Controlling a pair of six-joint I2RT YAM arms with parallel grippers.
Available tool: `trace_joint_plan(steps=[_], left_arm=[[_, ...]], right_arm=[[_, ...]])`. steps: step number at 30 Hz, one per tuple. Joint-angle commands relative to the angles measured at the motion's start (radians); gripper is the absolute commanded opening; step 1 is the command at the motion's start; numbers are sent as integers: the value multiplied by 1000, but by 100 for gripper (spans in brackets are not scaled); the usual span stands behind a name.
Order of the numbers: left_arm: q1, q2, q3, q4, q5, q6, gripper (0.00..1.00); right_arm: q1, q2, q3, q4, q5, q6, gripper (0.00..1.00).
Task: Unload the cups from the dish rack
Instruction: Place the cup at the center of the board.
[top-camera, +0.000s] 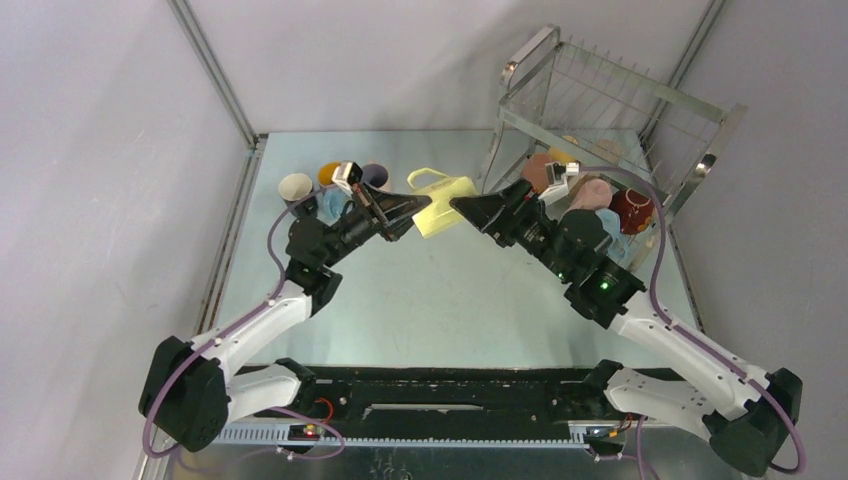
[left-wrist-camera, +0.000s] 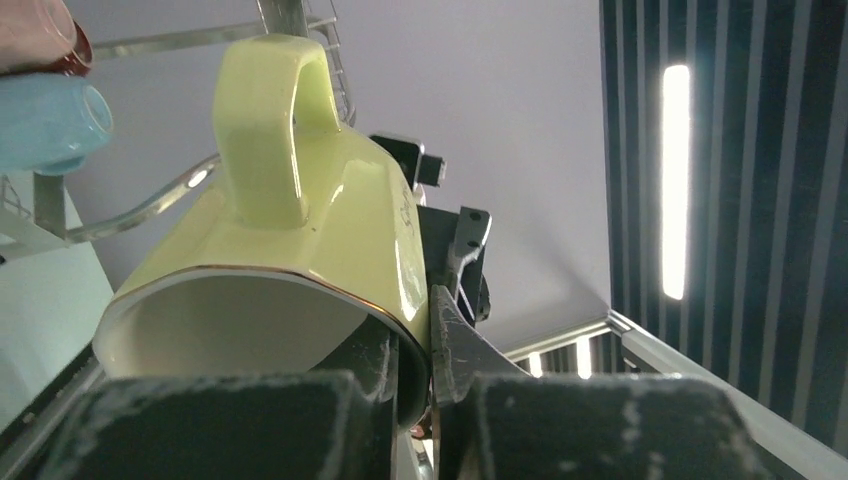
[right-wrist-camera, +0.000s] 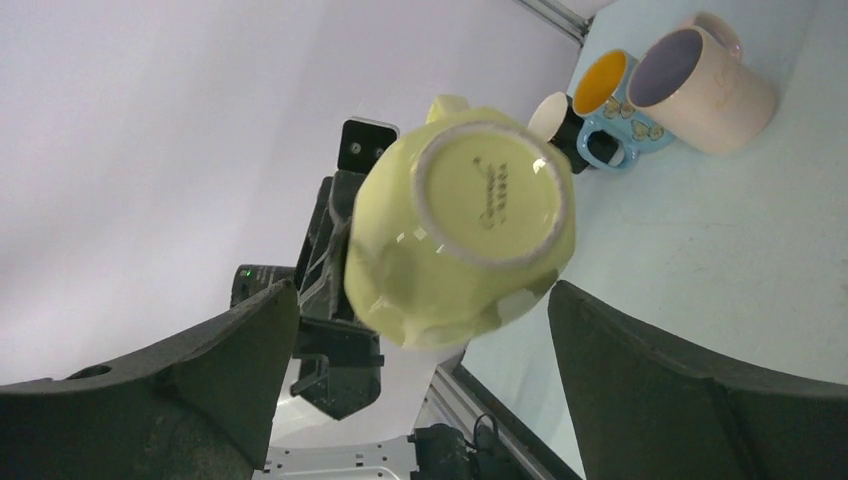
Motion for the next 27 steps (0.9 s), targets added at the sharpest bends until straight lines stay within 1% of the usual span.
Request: trace_joint_plan(steps=[1,3,6,7,9,12,15,18,21,25,27], left_arm=[[32,-34,128,42,-27,50,0],[54,-37,144,9,-18,69,0],[97,-51,183,-131,12,150,0],[109,-57,206,-211,21,203,0],[125,-62,259,-386,32,360,0],[130,-34,361,-668,15,578,0],[129,12,463,-877,-32,753,0],[129,83,544,-1003,-49,860,0],[127,171,643,-1146,-98,980,0],[118,286,778,-1321,-218,1138,0],[110,352,851,-1396,-300,1208,0]], right_arm=[[9,-51,50,-2,10,-46,100],[9,-68,44,-15,10,-58,100],[9,-105,42,-71,31,-84,100],[9,-119,43,-93,41,-96,100],[9,-147,43,-135,52,-118,100],[9,-193,43,-218,71,-156,100],[9,-234,54,-294,84,-190,100],[10,-266,61,-360,97,-215,100],[12,-300,61,-413,117,-238,100],[13,-335,65,-475,135,-255,100],[15,-347,72,-510,142,-265,100]])
